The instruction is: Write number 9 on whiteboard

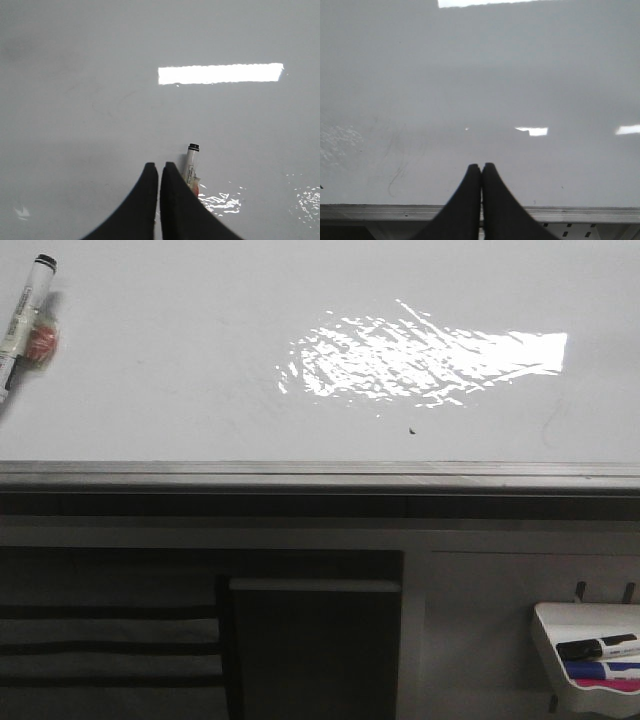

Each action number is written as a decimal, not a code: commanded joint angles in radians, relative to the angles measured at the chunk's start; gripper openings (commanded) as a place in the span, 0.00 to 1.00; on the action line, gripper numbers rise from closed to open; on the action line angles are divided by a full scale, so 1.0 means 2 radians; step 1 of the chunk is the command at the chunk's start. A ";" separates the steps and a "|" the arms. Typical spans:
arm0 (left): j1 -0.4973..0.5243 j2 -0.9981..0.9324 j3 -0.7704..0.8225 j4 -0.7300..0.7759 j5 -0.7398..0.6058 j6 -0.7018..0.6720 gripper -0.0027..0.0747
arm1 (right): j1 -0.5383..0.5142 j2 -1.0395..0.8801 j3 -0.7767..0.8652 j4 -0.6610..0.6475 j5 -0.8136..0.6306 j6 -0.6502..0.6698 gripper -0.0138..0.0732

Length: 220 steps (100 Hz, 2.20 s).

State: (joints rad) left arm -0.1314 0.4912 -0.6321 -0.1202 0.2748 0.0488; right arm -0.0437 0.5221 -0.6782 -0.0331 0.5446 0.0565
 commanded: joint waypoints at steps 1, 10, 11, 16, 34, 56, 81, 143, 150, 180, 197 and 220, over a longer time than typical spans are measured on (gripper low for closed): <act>0.001 0.005 -0.016 0.005 -0.023 0.000 0.01 | -0.002 0.005 -0.018 0.001 -0.041 -0.004 0.08; 0.001 0.007 -0.011 0.039 -0.021 -0.001 0.01 | -0.002 0.006 -0.018 -0.007 -0.041 -0.012 0.08; 0.001 0.007 -0.012 0.042 -0.021 -0.001 0.01 | -0.002 0.006 -0.018 -0.008 -0.041 -0.013 0.08; 0.001 0.011 -0.010 0.046 -0.020 -0.001 0.01 | -0.002 0.008 -0.018 -0.010 -0.041 -0.020 0.09; 0.001 0.026 -0.007 0.047 -0.021 -0.001 0.30 | -0.002 0.009 -0.018 -0.014 -0.041 -0.020 0.39; 0.001 0.033 -0.007 0.048 -0.021 -0.001 0.76 | -0.002 0.009 -0.018 -0.014 -0.038 -0.020 0.79; 0.001 0.033 -0.007 0.048 -0.021 -0.001 0.69 | -0.002 0.009 -0.018 -0.014 -0.038 -0.020 0.79; -0.028 0.189 -0.021 0.064 -0.018 0.011 0.60 | -0.002 0.009 -0.018 0.010 -0.038 -0.020 0.79; -0.044 0.216 -0.025 0.069 -0.022 0.012 0.60 | -0.002 0.009 -0.018 0.010 -0.038 -0.020 0.79; -0.056 0.327 -0.025 0.078 -0.127 0.012 0.60 | -0.002 0.009 -0.018 0.010 -0.038 -0.020 0.79; -0.056 0.371 -0.025 0.081 -0.192 0.012 0.60 | -0.002 0.009 -0.018 0.010 -0.038 -0.020 0.79; -0.056 0.407 -0.025 0.111 -0.235 0.012 0.58 | -0.002 0.009 -0.018 0.010 -0.038 -0.020 0.79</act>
State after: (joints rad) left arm -0.2363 1.3062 -0.6472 0.0860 -0.0986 0.0748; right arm -0.0437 0.5261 -0.6782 -0.0080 0.5422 0.0262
